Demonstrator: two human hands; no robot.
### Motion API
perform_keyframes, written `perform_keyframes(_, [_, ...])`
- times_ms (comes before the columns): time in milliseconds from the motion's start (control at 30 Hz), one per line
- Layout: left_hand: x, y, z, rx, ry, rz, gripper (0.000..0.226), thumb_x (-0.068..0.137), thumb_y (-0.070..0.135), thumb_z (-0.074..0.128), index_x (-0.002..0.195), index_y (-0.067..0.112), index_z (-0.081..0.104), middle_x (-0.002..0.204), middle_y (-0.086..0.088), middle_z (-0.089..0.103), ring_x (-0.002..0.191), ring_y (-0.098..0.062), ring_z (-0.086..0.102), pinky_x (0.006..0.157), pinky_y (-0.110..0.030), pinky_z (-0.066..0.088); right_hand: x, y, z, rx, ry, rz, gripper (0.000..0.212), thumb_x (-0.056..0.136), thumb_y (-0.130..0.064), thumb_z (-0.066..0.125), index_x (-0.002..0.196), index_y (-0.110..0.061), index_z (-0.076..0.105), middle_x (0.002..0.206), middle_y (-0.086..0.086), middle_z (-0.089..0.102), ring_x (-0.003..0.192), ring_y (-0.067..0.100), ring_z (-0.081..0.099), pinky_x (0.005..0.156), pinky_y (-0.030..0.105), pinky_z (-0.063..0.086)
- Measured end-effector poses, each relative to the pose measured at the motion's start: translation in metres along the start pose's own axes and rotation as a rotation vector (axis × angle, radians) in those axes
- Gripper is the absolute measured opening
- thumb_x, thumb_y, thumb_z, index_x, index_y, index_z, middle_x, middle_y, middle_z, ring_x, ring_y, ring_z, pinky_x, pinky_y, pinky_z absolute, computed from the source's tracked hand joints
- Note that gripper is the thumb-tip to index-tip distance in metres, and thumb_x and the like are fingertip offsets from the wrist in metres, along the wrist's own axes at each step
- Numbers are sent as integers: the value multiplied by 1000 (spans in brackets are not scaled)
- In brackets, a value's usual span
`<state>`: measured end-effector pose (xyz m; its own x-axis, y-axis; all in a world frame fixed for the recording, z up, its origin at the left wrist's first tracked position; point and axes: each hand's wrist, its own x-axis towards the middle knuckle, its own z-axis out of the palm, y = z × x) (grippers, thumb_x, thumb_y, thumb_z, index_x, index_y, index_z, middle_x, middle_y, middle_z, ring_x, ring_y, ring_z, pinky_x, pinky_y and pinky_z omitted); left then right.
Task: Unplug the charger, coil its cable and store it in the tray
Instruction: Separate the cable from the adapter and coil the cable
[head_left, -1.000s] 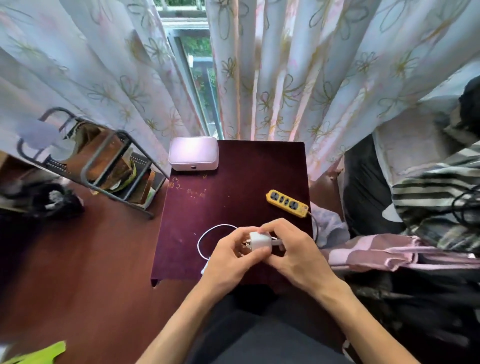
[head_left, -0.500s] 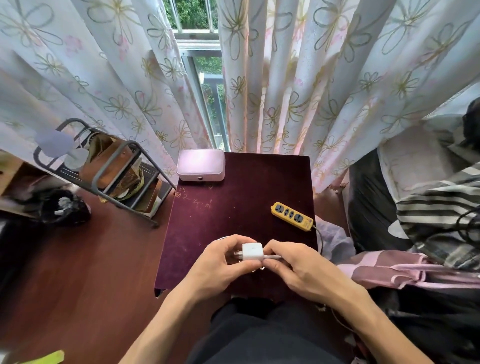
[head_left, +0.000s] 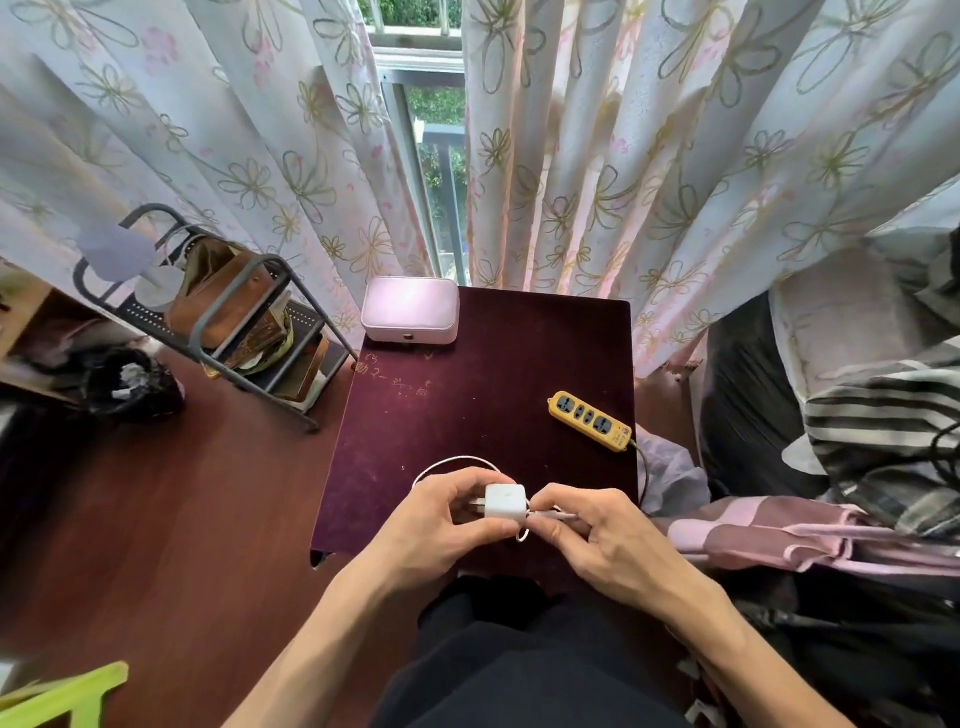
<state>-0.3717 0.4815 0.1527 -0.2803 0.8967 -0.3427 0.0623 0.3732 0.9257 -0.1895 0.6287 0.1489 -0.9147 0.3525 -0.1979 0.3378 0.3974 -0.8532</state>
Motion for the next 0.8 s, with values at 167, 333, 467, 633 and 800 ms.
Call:
perform_keyframes(167, [-6,-17,10,-51,-20,-34,33,83,25,83,114,26,72,104,-1,77,98,-18,73,90,-34,57,4,14,-1,-1,75,56,13,102,-31,69,90,-27,68,50,-19,49,45,3,40,51,13,30])
perform_keyframes(333, [-5,-67,5,26,276,-192,28,73,44,84,96,32,73,88,13,77,78,0,71,70,-14,53,8,42,2,-184,184,203,17,100,-39,67,86,-30,68,59,-12,63,56,7,59,58,26,46])
perform_keyframes(467, [6,-133,-16,140,542,-529,30,72,49,76,85,24,64,79,6,70,74,-13,66,64,-27,50,-2,76,3,-242,279,328,14,102,-33,66,89,-33,71,74,-15,72,83,-3,66,63,23,48])
perform_keyframes(633, [24,-222,-39,292,612,-833,34,78,40,65,91,10,55,91,-8,70,88,-35,66,76,-38,52,-20,117,14,-231,259,435,16,101,-28,68,88,-37,72,83,-8,76,93,-7,64,70,28,48])
perform_keyframes(800, [49,-300,-52,428,636,-937,42,82,39,68,104,6,55,106,-15,69,98,-38,66,81,-42,51,-39,147,33,-173,298,564,13,92,-54,64,97,-47,74,98,-25,75,94,-11,67,74,-3,41])
